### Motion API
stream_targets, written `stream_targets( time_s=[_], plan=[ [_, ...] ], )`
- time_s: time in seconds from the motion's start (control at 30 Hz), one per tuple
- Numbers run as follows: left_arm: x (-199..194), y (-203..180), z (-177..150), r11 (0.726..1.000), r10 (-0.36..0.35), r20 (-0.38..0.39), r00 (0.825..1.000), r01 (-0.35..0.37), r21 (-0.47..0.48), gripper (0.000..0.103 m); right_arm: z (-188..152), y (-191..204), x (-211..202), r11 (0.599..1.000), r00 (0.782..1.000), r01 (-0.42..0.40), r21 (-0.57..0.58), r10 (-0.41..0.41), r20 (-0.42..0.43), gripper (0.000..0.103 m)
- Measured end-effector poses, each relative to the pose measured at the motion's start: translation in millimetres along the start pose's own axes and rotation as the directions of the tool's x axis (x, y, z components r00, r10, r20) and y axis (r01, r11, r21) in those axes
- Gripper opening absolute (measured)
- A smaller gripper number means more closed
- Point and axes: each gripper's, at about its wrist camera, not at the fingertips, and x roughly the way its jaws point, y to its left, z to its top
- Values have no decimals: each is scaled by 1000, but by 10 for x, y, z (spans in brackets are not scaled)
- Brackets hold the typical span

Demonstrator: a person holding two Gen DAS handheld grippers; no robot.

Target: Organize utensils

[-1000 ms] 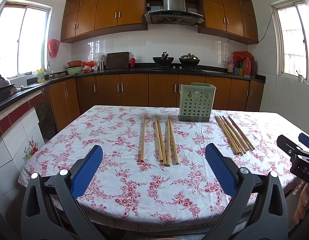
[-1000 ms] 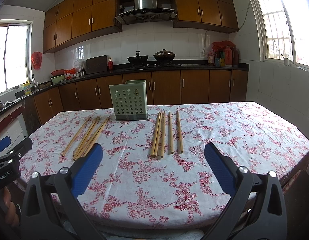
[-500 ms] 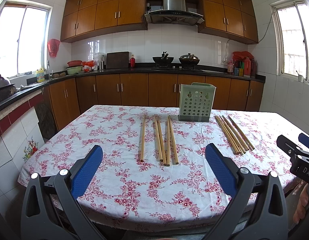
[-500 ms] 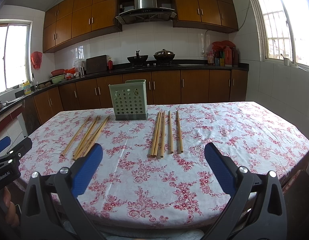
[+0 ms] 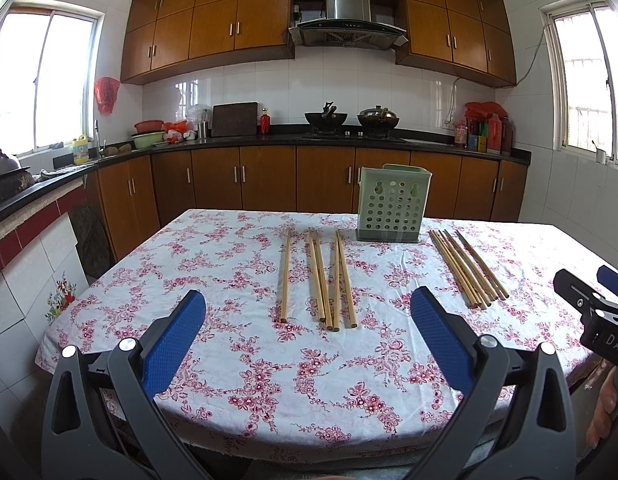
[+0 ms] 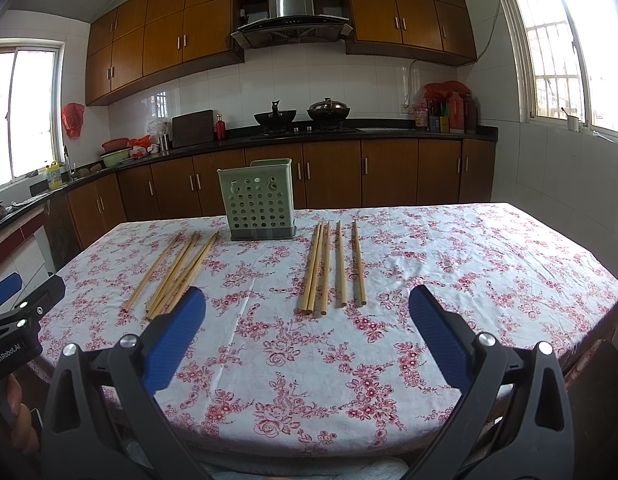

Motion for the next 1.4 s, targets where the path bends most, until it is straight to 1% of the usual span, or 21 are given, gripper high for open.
stream_targets(
  time_s=[0.67, 0.77, 0.87, 0.97, 1.03, 1.13, 1.2, 1.23, 1.3, 1.33, 1.4],
  plan=[
    [-15, 21, 0, 1000, 1, -5, 1000, -1, -1, 101, -16, -34, -4, 1000, 1000, 0, 4, 0, -15, 99],
    [10, 23, -12, 1000, 2, -18, 1000, -2, -4, 101, -23, -31, 89, 1000, 1000, 2, 8, -2, -29, 99],
    [151, 49, -38, 1000, 13, -53, 998, -14, -19, 101, -21, -59, 175, 1000, 998, 6, 19, -5, -61, 99],
    [308, 77, -83, 998, 37, -124, 992, -42, -41, 101, -3, -179, 359, 998, 992, 36, 57, -29, -124, 99],
    [423, 159, -59, 996, 34, -167, 985, -46, -71, 101, 24, -290, 532, 994, 983, 63, 95, -45, -180, 99],
    [670, 294, 11, 992, 47, -240, 970, -73, -99, 101, 99, -467, 839, 985, 961, 108, 137, -68, -268, 99],
    [880, 405, 73, 991, 38, -281, 959, -73, -116, 101, 171, -561, 1044, 981, 947, 130, 146, -79, -310, 89],
    [971, 444, 101, 990, 39, -296, 954, -78, -119, 101, 213, -600, 1140, 979, 942, 137, 149, -82, -324, 87],
    [1169, 524, 147, 990, 48, -336, 941, -90, -110, 101, 283, -661, 1353, 979, 930, 145, 144, -85, -358, 74],
    [1253, 556, 165, 990, 50, -353, 934, -92, -103, 101, 315, -681, 1464, 979, 924, 146, 141, -84, -374, 71],
    [1411, 618, 196, 992, 40, -380, 924, -83, -96, 99, 370, -715, 1697, 981, 910, 137, 135, -71, -408, 58]
  ],
)
